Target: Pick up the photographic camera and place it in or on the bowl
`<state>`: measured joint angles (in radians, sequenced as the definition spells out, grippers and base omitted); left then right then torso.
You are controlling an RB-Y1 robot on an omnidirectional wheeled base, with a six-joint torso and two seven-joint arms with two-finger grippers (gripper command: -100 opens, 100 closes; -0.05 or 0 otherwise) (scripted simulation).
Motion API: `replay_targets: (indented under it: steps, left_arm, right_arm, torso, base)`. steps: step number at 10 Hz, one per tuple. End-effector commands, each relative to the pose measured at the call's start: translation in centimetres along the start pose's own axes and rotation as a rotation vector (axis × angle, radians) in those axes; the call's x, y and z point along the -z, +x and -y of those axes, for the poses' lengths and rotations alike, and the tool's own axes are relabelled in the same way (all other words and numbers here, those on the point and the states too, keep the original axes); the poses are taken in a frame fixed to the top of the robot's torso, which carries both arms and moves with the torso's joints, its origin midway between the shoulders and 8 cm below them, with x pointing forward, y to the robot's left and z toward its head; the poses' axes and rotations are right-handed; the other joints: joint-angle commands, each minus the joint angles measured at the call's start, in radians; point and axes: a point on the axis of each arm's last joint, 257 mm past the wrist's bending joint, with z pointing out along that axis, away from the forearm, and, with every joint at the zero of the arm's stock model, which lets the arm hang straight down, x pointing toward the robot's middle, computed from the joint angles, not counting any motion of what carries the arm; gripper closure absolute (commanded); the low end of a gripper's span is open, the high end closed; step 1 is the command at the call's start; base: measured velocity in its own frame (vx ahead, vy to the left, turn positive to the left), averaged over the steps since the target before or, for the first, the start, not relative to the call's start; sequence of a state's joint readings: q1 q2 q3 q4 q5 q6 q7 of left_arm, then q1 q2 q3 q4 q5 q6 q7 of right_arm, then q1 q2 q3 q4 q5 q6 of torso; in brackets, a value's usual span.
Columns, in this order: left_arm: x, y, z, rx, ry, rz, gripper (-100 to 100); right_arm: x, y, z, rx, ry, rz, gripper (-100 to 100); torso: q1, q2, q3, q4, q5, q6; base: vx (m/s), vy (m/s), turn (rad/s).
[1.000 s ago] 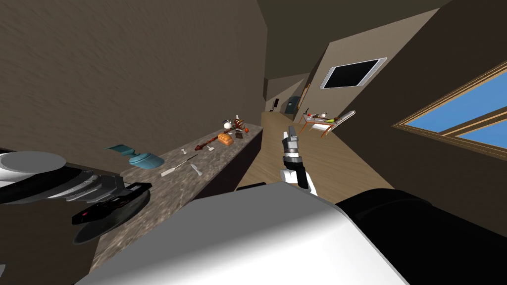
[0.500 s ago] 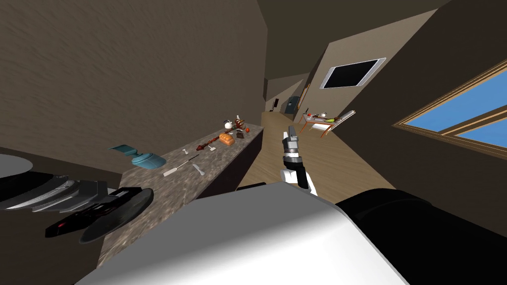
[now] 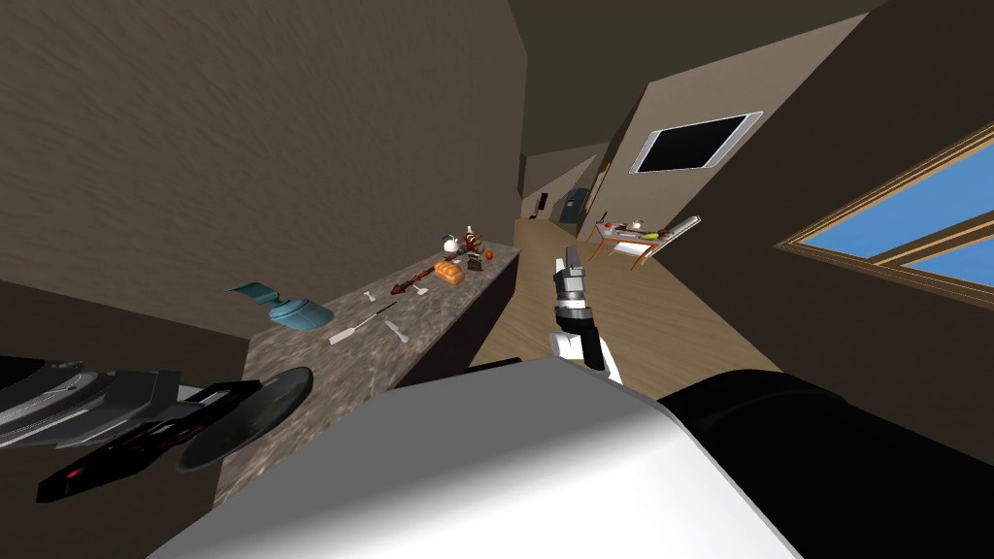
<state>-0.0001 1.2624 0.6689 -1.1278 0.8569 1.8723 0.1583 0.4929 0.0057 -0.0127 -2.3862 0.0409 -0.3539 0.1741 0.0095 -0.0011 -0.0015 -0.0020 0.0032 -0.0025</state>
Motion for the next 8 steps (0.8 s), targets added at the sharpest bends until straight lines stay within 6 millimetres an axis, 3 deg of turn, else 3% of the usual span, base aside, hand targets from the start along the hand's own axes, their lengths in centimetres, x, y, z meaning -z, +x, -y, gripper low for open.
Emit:
replay_targets:
  steps: [1,2,6,7,8]
  left_arm:
    - [0.0,0.0,0.0,0.000,0.000,0.000,100]
    - [0.0,-0.1,-0.1,-0.001,-0.004,0.001,-100]
    - [0.0,-0.1,-0.1,-0.001,-0.003,0.001,-100]
    - [0.0,-0.1,-0.1,-0.001,-0.003,0.001,0]
    - [1.8,0.0,-0.1,-0.004,-0.001,-0.002,-100]
  right_arm:
    - [0.0,0.0,0.0,0.000,0.000,0.000,0]
    - [0.0,0.0,0.0,0.000,0.000,0.000,0]
    - [0.0,0.0,0.0,0.000,0.000,0.000,0]
    - [0.0,0.0,0.0,0.000,0.000,0.000,0]
    - [0.0,0.0,0.0,0.000,0.000,0.000,0]
  torso:
    - [0.000,0.000,0.000,0.000,0.000,0.000]
    - [-0.003,0.000,0.000,0.000,-0.001,0.001]
    - [-0.006,-0.001,-0.001,0.000,-0.002,0.001]
    - [-0.006,-0.001,-0.001,0.000,-0.002,0.001]
    - [-0.006,-0.001,-0.001,0.000,-0.002,0.001]
  base:
    - [-0.006,0.029,0.009]
    - [-0.002,0.007,0.001]
    - [0.000,0.000,0.000]
    - [0.000,0.000,0.000]
    - [0.008,0.008,0.026]
